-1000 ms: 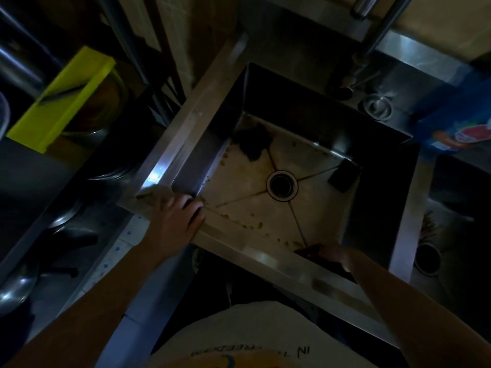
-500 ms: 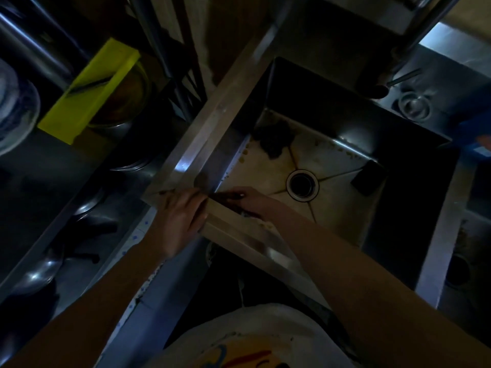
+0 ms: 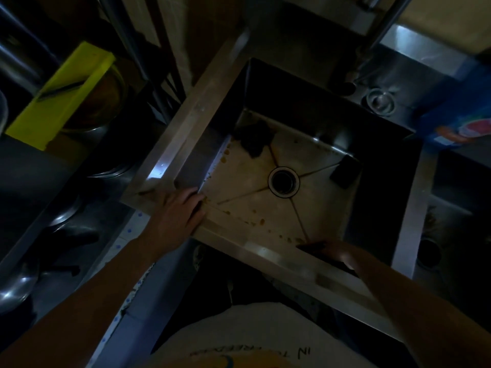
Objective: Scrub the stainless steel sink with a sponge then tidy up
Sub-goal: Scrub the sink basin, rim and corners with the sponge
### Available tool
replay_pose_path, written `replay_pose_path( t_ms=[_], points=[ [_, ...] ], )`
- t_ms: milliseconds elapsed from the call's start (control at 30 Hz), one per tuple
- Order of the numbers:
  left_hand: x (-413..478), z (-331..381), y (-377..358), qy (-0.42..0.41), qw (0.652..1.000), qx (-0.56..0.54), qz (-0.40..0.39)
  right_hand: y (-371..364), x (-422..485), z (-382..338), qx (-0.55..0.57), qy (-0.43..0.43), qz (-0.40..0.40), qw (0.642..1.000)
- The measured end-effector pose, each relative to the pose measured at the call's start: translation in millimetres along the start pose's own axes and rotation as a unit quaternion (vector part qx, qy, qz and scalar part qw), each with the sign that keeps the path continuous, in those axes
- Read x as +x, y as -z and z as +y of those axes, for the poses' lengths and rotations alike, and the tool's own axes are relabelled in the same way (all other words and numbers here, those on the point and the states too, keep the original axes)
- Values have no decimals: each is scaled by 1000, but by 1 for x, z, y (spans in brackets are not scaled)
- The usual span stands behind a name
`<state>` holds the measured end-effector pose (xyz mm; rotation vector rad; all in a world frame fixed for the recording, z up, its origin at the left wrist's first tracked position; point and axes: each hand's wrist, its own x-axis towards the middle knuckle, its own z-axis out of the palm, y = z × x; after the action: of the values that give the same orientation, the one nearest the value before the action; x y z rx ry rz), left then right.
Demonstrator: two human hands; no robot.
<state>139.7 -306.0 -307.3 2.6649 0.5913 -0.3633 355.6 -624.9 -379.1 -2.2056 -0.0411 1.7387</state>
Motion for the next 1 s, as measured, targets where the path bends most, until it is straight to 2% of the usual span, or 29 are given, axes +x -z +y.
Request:
replay_pose_path(
  t_ms=[100, 267, 533, 700, 833, 1000],
  points=[
    [3, 4, -7, -4, 1000, -10, -5, 12, -6, 19, 8, -30, 49, 998],
    [2, 7, -10, -3, 1000, -2, 2, 5, 0, 11, -33, -62, 44, 997],
    [2, 1, -11, -5, 1000, -19, -14, -55, 20, -99, -63, 132, -8, 989],
    [5, 8, -10, -15, 1000, -4, -3, -75, 22, -143, -80, 199, -8, 977],
    [13, 26, -11, -45, 999, 18, -10, -59, 24, -114, -93, 171, -5, 981],
    [20, 53, -17, -61, 997, 26, -27, -14, 14, -13, -77, 68, 32, 994]
  ],
)
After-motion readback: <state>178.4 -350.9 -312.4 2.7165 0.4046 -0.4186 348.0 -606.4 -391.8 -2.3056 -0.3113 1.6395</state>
